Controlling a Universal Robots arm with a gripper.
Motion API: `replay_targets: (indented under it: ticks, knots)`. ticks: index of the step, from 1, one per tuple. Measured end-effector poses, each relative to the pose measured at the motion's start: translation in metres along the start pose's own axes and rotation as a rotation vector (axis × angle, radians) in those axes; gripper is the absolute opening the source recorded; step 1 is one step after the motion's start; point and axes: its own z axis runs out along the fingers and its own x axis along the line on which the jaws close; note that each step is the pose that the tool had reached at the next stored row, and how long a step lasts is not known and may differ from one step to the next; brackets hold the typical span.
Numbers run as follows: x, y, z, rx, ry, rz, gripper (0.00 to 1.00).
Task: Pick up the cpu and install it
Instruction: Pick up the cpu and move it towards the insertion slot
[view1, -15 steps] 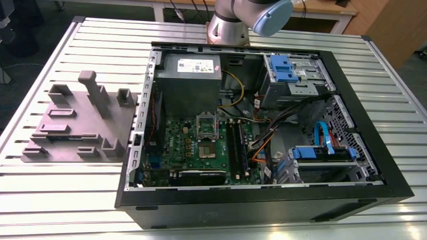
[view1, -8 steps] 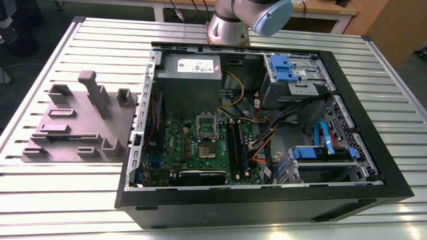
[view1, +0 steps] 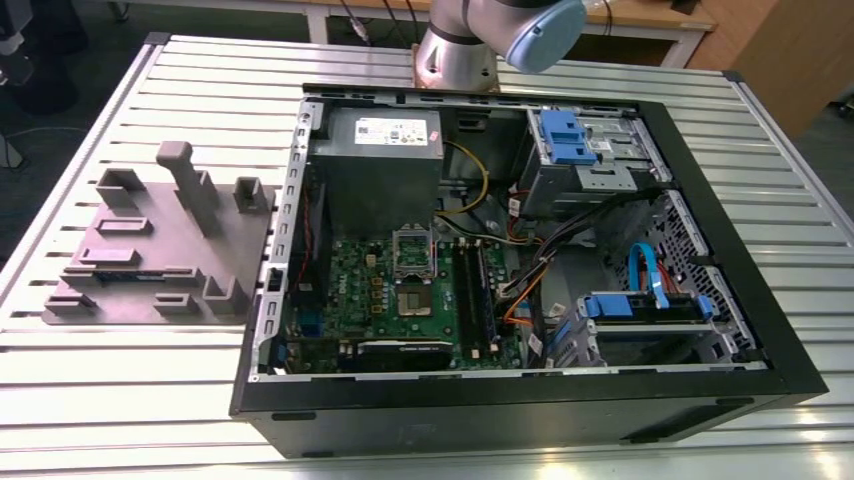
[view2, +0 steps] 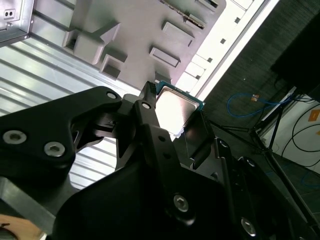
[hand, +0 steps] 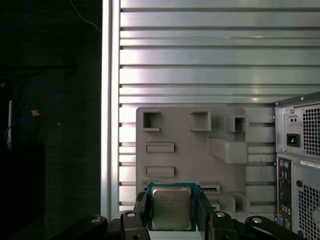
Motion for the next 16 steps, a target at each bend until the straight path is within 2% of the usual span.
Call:
replay_targets:
  ticks: [16]
  knots:
    - [0.0,0.0002,-0.0058,0.0,0.0001,0.0,0.47]
